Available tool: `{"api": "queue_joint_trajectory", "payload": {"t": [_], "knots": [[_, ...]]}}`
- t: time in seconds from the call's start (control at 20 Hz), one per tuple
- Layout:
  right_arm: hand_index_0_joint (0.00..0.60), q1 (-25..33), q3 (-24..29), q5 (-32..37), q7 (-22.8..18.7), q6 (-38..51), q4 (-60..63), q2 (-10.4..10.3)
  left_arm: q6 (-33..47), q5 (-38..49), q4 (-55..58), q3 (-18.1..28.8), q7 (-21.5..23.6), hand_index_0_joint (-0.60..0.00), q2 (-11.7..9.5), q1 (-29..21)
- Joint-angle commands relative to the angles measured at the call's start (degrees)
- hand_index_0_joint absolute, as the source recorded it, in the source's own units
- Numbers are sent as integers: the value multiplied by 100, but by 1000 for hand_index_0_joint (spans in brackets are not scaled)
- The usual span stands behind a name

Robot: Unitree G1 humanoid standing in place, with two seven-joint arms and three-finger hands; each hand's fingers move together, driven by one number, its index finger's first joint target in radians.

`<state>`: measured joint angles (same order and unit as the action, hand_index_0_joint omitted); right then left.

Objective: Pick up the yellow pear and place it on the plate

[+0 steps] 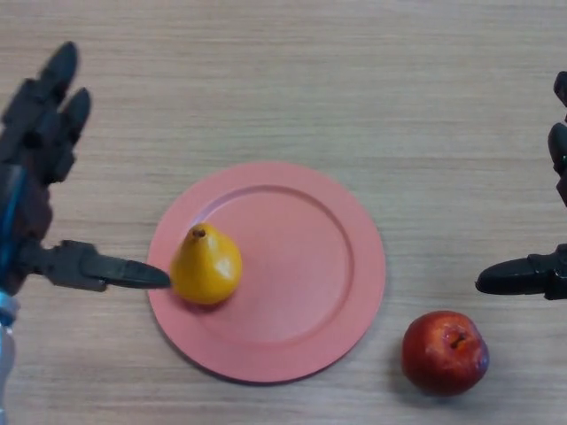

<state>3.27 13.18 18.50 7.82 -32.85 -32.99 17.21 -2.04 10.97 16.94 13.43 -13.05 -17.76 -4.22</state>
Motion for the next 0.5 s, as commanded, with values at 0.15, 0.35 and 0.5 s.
{"api": "queue_joint_trajectory", "payload": {"t": [0.15,0.35,0.5], "knots": [[0,74,469,-68,50,555,-518,172,11,260,213,496,-193,0,-265,115],[0,102,419,-157,34,584,-501,174,-133,225,347,556,-219,0,-244,176],[0,84,390,-243,92,626,-482,159,-10,99,388,543,-202,0,-211,176]]}}
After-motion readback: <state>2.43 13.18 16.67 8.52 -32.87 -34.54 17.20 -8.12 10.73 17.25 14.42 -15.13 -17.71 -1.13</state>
